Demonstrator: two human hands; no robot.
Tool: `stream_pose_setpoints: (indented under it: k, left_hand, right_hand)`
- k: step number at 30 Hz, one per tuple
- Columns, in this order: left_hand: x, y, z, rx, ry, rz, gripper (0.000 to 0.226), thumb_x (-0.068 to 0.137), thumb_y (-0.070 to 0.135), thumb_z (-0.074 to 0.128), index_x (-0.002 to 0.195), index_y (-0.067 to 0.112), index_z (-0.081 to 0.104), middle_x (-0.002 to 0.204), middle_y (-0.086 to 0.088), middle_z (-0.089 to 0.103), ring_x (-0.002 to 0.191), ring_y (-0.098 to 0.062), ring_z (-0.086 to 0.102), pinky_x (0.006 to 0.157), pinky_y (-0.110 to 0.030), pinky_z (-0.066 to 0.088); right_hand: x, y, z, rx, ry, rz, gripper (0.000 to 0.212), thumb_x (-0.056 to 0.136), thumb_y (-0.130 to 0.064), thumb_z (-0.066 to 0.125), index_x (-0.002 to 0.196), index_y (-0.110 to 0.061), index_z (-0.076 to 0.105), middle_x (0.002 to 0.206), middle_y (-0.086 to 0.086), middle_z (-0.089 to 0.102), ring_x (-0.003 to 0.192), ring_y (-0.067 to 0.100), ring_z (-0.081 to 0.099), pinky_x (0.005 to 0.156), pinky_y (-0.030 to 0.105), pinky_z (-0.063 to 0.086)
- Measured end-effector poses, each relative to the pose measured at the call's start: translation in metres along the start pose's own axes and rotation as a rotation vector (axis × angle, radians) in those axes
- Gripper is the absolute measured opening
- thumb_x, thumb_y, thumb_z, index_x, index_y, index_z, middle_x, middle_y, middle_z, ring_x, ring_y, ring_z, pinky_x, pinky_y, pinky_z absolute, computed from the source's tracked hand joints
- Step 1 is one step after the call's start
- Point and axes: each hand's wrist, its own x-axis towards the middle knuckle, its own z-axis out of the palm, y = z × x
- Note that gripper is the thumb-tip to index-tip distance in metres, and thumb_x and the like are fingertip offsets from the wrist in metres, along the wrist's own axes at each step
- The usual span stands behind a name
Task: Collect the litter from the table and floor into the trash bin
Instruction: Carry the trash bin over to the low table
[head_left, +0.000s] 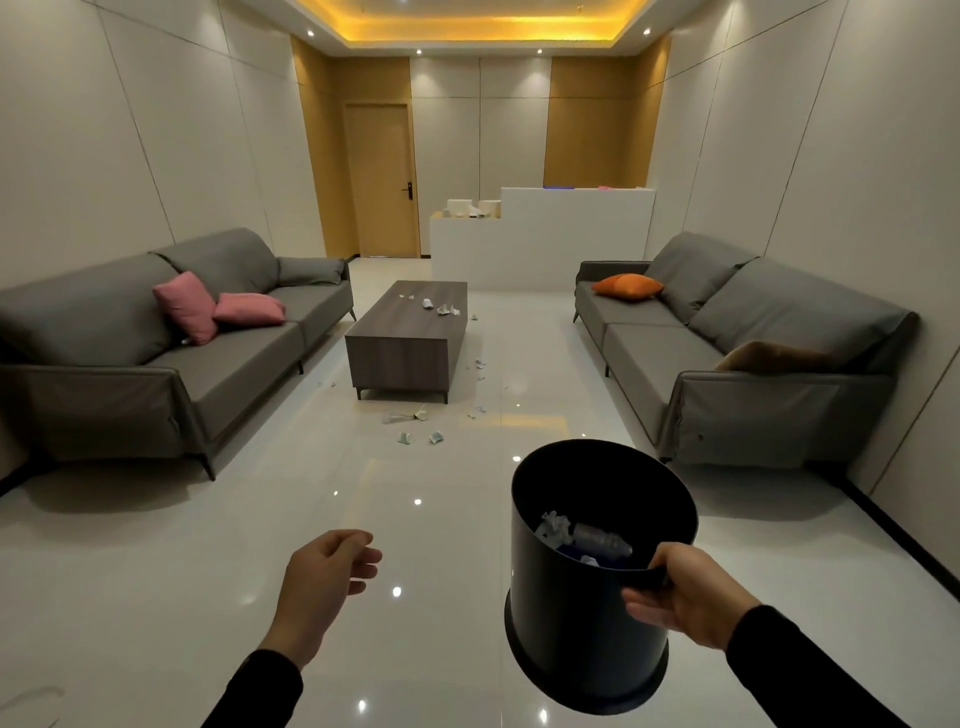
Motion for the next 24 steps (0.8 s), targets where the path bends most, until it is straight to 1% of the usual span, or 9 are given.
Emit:
stream_pose_setpoints:
  k: [4,7,9,10,13,14,18,21,24]
  left_hand:
    - [0.088,0.022,0.024,-0.005,-0.038,0.010,0.016,0.089,0.007,0.053,0.085,0.003,0.068,0.077,-0.015,0.071,0.067,-0.026,0.063,0.062,-0.033,0.050]
    - [0.160,0.050,0.041,0.003,-0.063,0.044,0.016,0.089,0.009,0.053,0.086,0.004,0.068,0.078,-0.015,0.072,0.069,-0.026,0.064,0.063,-0.034,0.051]
    - [0.207,0.072,0.054,0.017,-0.075,0.081,0.017,0.090,0.010,0.052,0.086,0.006,0.067,0.080,-0.015,0.072,0.071,-0.026,0.065,0.065,-0.034,0.052]
    - [0.228,0.082,0.062,0.022,-0.083,0.097,0.017,0.091,0.011,0.051,0.086,0.007,0.067,0.080,-0.014,0.071,0.072,-0.025,0.064,0.065,-0.034,0.052]
    - [0.283,0.102,0.087,0.039,-0.106,0.115,0.018,0.092,0.012,0.049,0.086,0.009,0.066,0.081,-0.013,0.070,0.071,-0.024,0.064,0.066,-0.033,0.052]
    - [0.301,0.106,0.097,0.045,-0.116,0.121,0.018,0.092,0.013,0.049,0.086,0.010,0.066,0.081,-0.013,0.070,0.071,-0.023,0.064,0.066,-0.033,0.052]
    - [0.373,0.108,0.144,0.076,-0.129,0.123,0.019,0.093,0.015,0.048,0.085,0.014,0.066,0.081,-0.011,0.071,0.074,-0.024,0.066,0.064,-0.030,0.054]
    - [0.427,0.103,0.185,0.083,-0.125,0.110,0.019,0.094,0.016,0.048,0.086,0.015,0.066,0.081,-0.010,0.071,0.075,-0.023,0.066,0.062,-0.028,0.053]
    - [0.480,0.103,0.231,0.093,-0.121,0.084,0.019,0.093,0.015,0.049,0.089,0.011,0.067,0.080,-0.010,0.071,0.072,-0.022,0.065,0.063,-0.029,0.054]
  right_hand:
    - [0.059,-0.054,0.028,0.022,0.005,-0.015,0.038,0.088,-0.002,0.033,0.125,0.004,0.041,0.077,0.021,0.058,0.049,0.027,0.062,0.038,0.030,0.054]
    - [0.101,-0.100,0.049,0.047,0.001,-0.016,0.033,0.088,-0.003,0.033,0.118,0.003,0.043,0.075,0.021,0.058,0.038,0.024,0.063,0.038,0.029,0.053]
    - [0.131,-0.129,0.062,0.069,0.007,-0.034,0.029,0.089,-0.003,0.032,0.115,0.003,0.043,0.074,0.022,0.058,0.036,0.023,0.063,0.037,0.028,0.053]
    - [0.146,-0.143,0.067,0.080,0.015,-0.042,0.028,0.089,-0.003,0.032,0.113,0.003,0.043,0.073,0.022,0.058,0.038,0.024,0.063,0.036,0.028,0.053]
    - [0.183,-0.179,0.079,0.109,0.043,-0.060,0.025,0.088,-0.002,0.031,0.109,0.003,0.043,0.072,0.020,0.058,0.053,0.028,0.061,0.035,0.027,0.052]
    - [0.197,-0.191,0.081,0.118,0.046,-0.062,0.025,0.088,-0.002,0.031,0.109,0.003,0.043,0.071,0.020,0.058,0.053,0.028,0.061,0.034,0.027,0.052]
    - [0.266,-0.235,0.080,0.134,0.051,-0.074,0.032,0.088,-0.002,0.031,0.118,0.003,0.041,0.074,0.021,0.057,0.037,0.024,0.063,0.035,0.028,0.053]
    - [0.325,-0.264,0.073,0.127,0.029,-0.058,0.037,0.088,-0.002,0.031,0.124,0.004,0.041,0.074,0.023,0.058,0.036,0.024,0.063,0.036,0.028,0.053]
    - [0.389,-0.301,0.068,0.097,0.016,-0.055,0.035,0.088,-0.002,0.032,0.121,0.004,0.042,0.075,0.024,0.060,0.037,0.024,0.064,0.037,0.028,0.053]
